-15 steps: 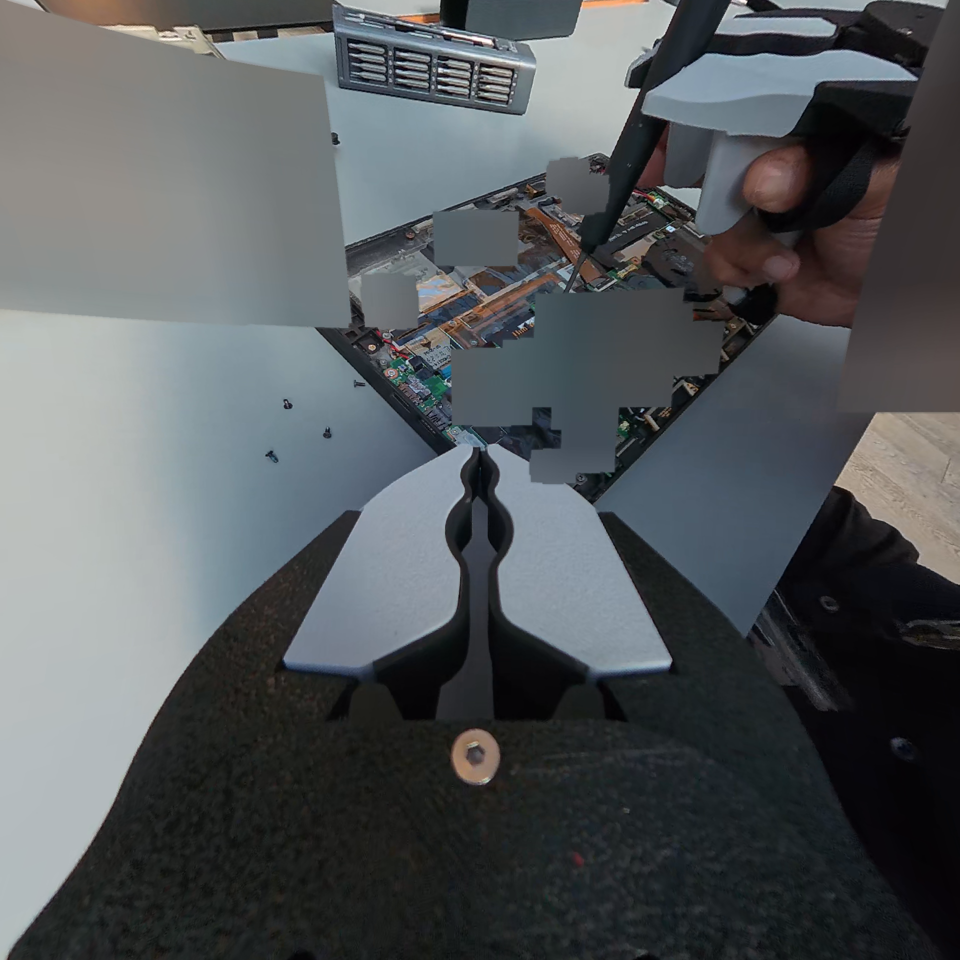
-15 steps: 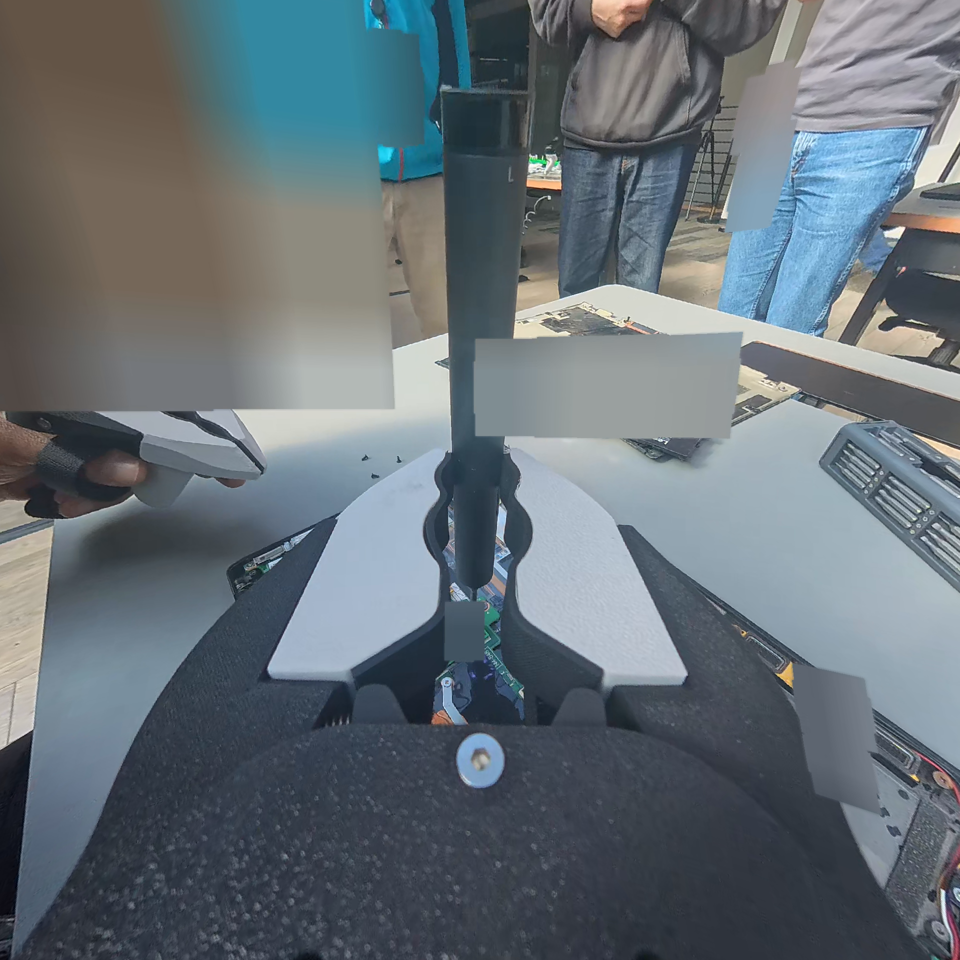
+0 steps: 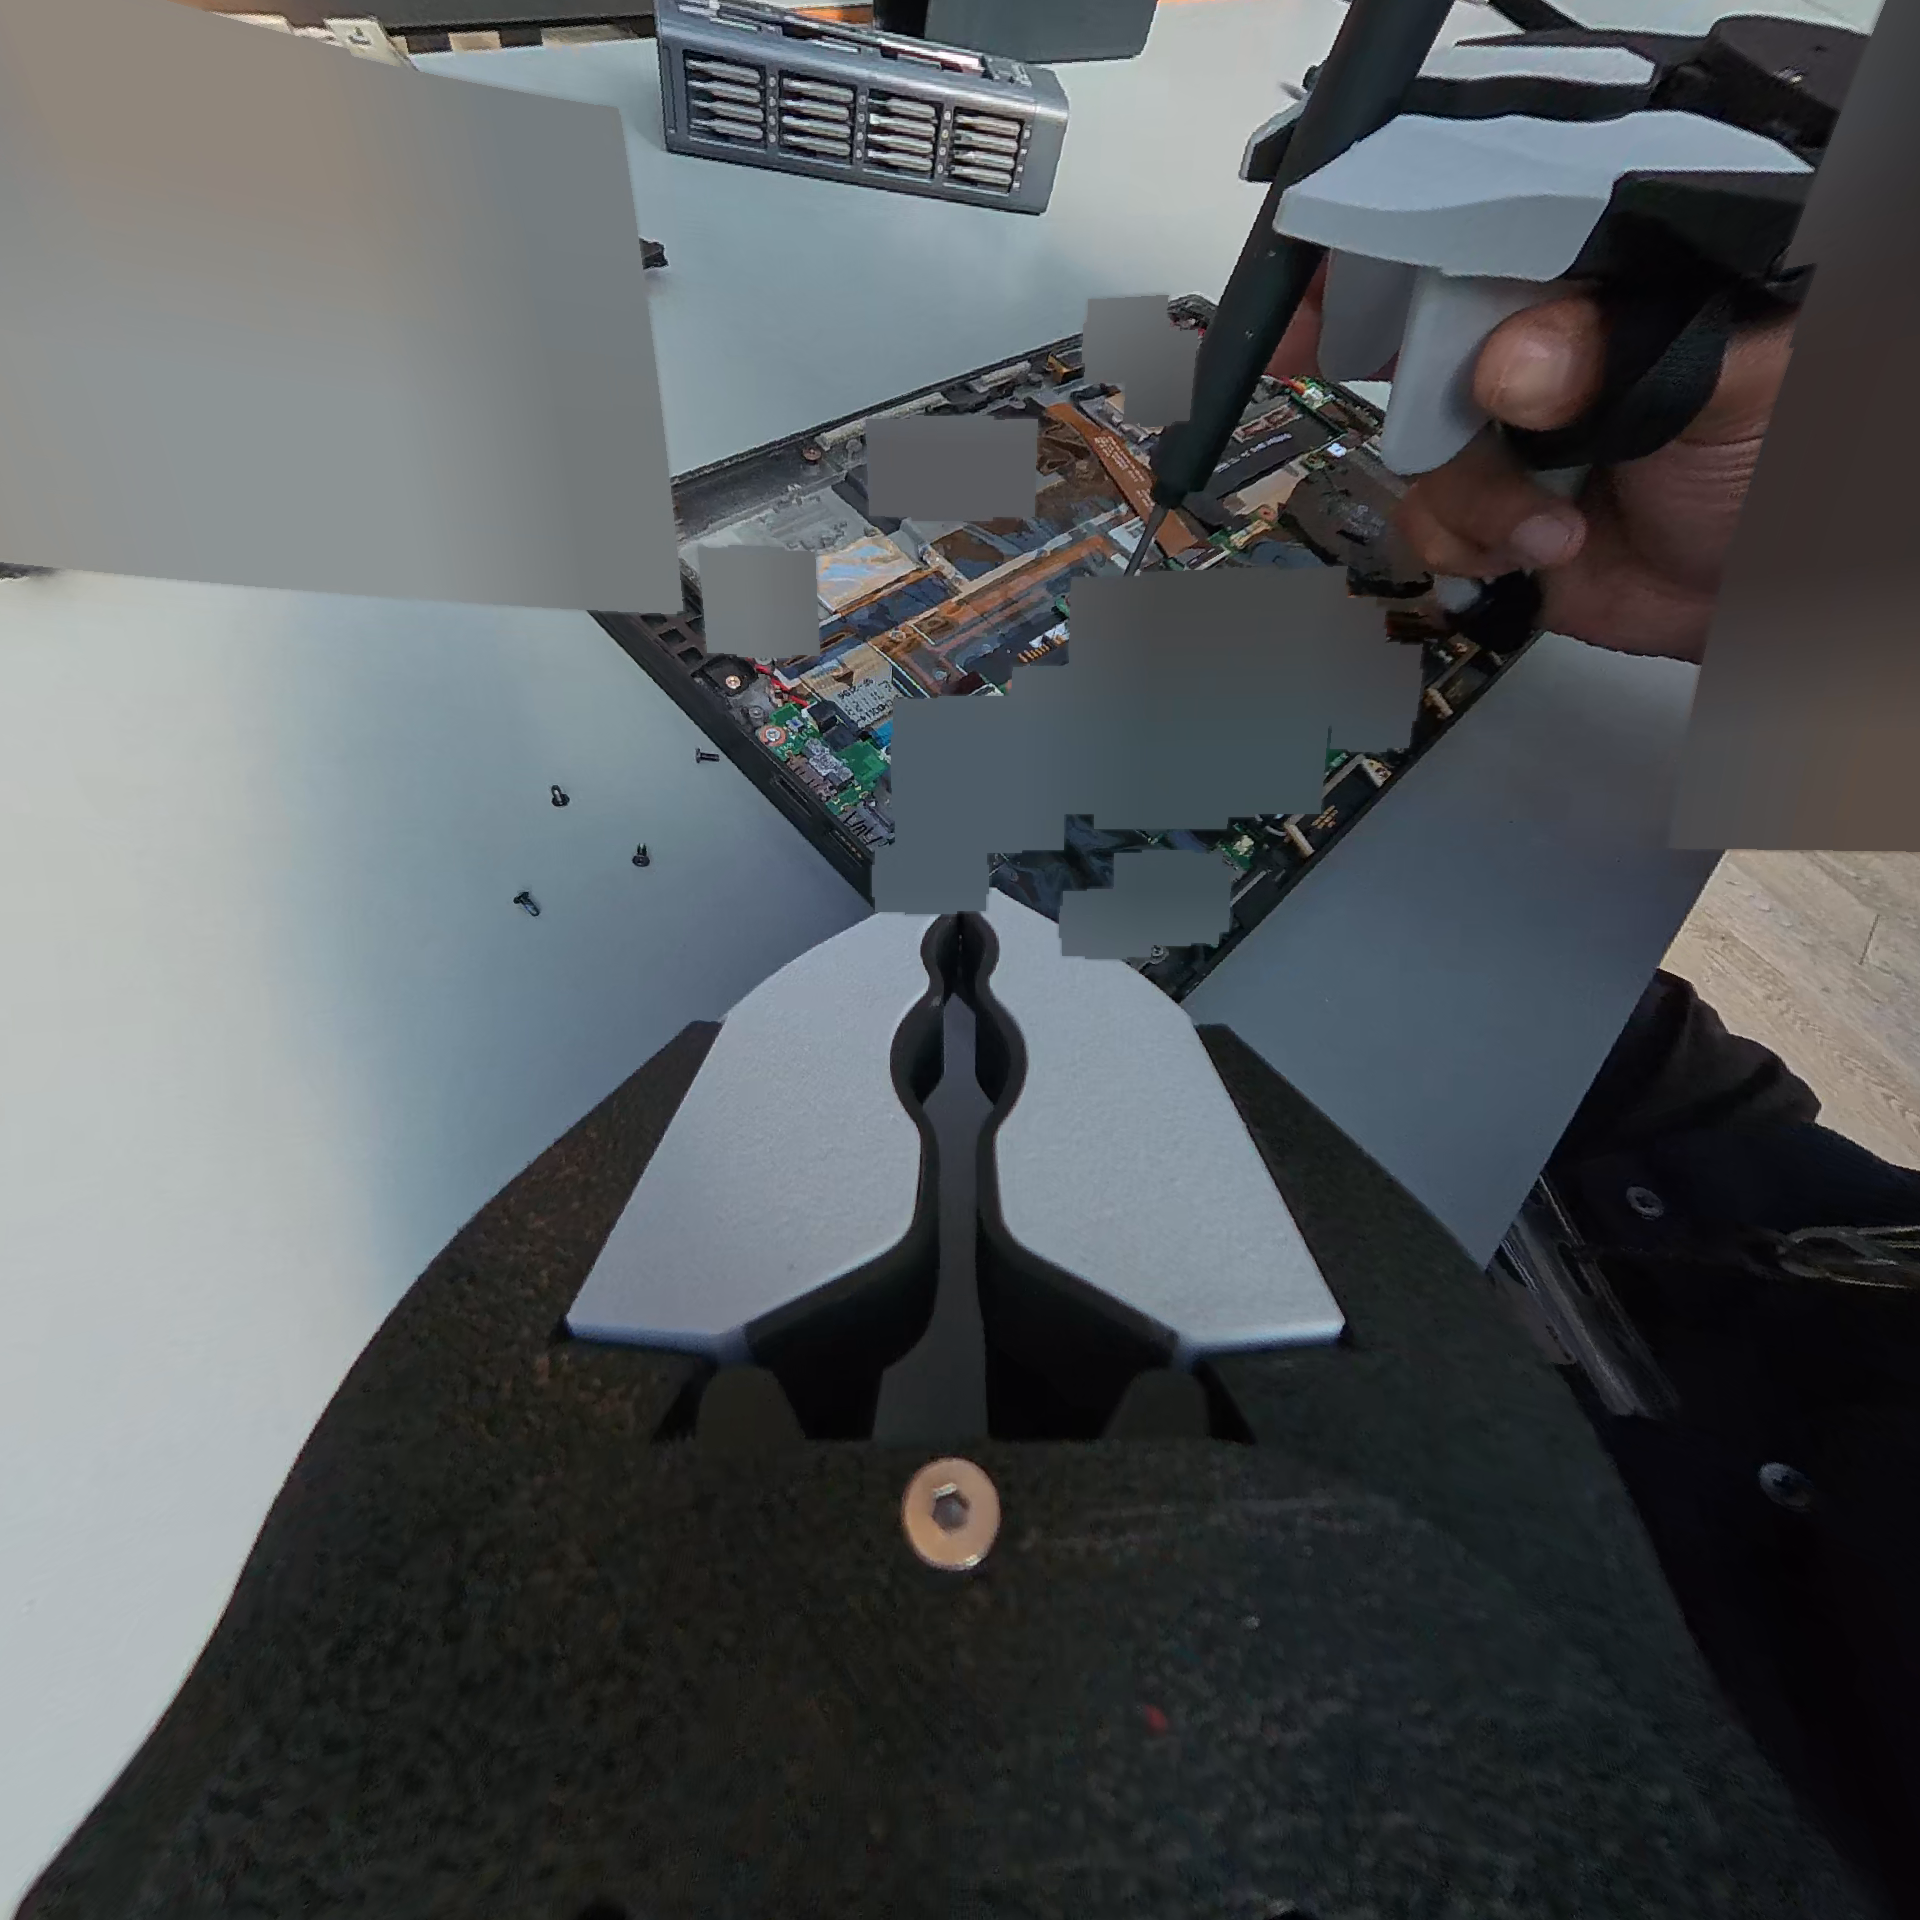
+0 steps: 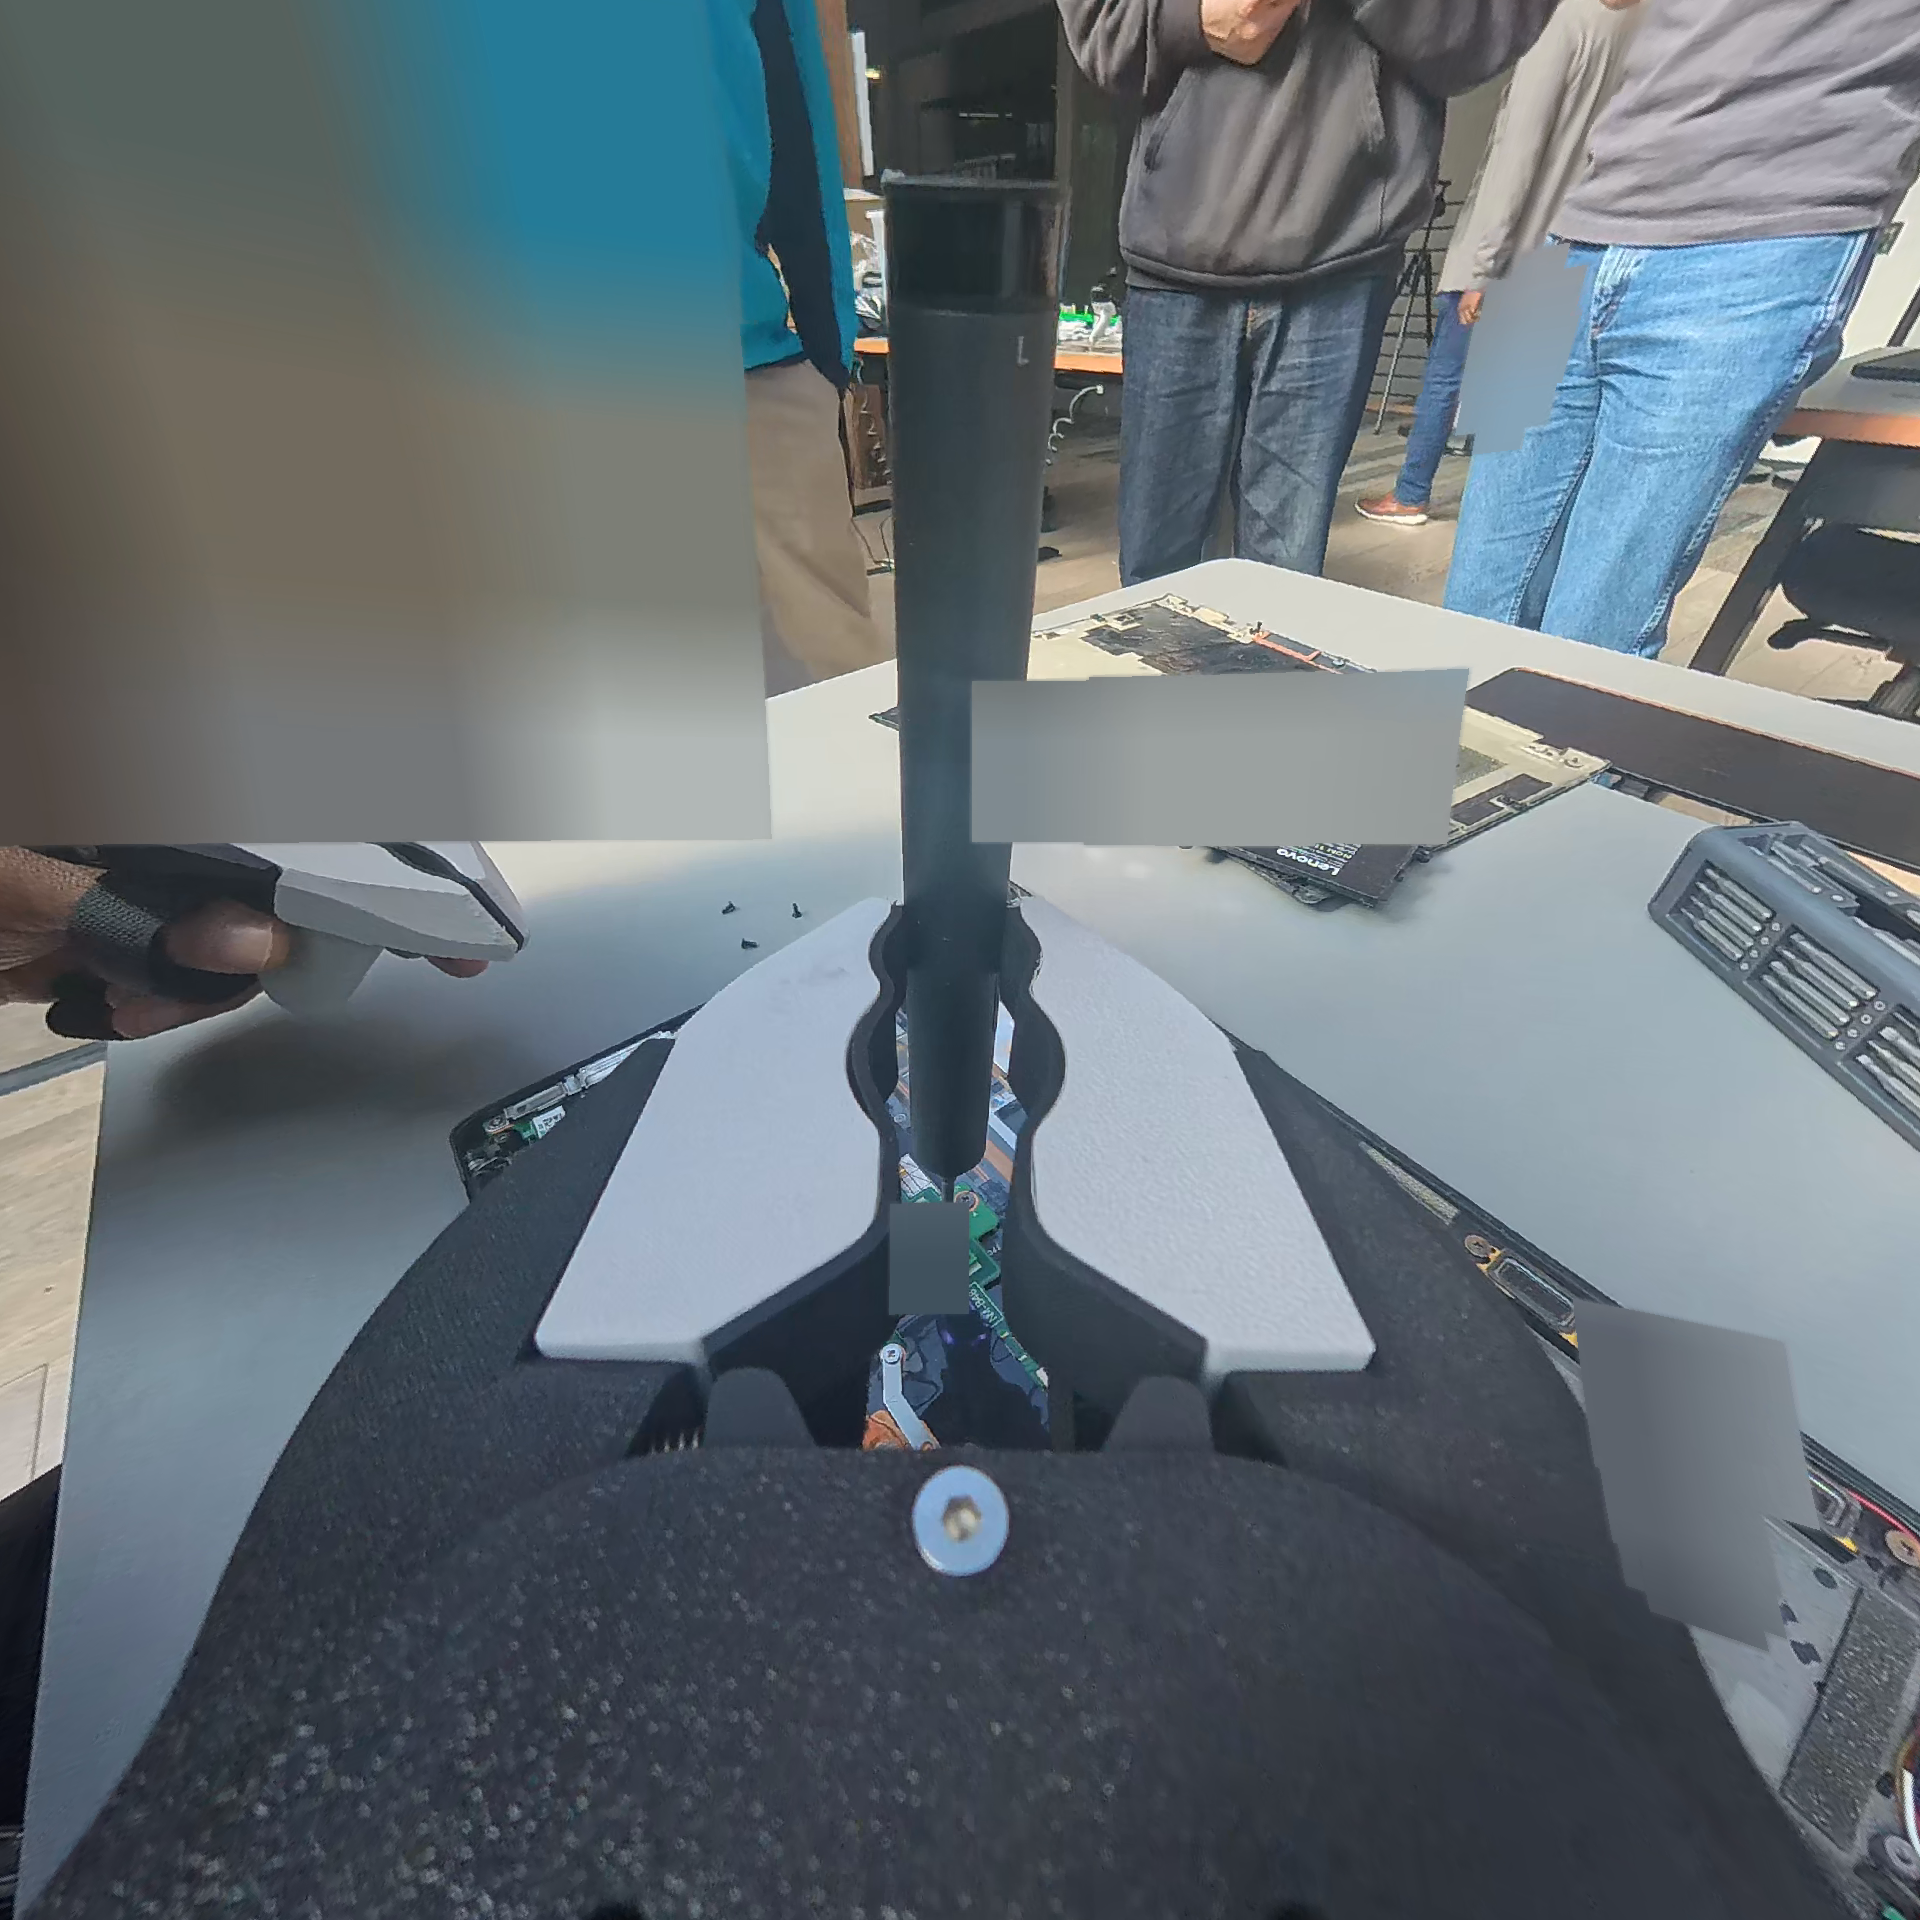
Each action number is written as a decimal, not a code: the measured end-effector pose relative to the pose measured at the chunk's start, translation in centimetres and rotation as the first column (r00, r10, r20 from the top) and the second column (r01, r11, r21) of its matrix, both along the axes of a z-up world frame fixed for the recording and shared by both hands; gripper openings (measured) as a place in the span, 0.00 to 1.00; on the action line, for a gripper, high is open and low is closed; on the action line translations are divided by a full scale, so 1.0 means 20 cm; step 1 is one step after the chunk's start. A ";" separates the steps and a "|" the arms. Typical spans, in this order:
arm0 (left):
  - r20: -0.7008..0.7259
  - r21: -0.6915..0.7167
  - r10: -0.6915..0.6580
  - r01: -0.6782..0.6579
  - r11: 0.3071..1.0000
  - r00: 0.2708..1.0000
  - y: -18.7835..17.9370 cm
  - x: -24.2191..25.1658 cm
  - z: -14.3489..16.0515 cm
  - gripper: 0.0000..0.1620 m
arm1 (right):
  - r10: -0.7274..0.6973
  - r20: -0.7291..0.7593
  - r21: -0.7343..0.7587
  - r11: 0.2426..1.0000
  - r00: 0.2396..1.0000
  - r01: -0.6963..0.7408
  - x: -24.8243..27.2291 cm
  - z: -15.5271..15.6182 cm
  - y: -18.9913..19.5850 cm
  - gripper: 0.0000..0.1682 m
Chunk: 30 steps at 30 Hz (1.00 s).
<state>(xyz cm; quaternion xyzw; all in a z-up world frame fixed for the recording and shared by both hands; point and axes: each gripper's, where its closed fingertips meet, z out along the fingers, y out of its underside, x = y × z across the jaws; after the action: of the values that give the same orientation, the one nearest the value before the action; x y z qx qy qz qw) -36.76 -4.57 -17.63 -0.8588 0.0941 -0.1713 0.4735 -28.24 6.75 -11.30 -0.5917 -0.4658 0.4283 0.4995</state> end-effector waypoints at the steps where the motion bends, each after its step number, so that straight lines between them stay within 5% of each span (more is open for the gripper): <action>1: 0.002 0.001 0.001 -0.001 1.000 1.000 0.00 0.00 0.00 0.00 | 0.001 0.000 -0.001 1.000 1.000 -0.001 0.00 0.00 0.00 0.10; 30: 0.014 -0.009 0.014 -0.014 1.000 1.000 -0.06 0.00 -0.02 0.00 | 0.042 -0.053 -0.083 0.995 0.998 -0.047 0.06 0.02 -0.20 0.10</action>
<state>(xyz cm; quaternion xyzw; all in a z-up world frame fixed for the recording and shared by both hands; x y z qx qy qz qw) -36.70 -5.85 -18.06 -0.8604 0.0840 -0.1743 0.4714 -27.12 2.68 -10.82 -0.5905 -0.4475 0.4736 0.4762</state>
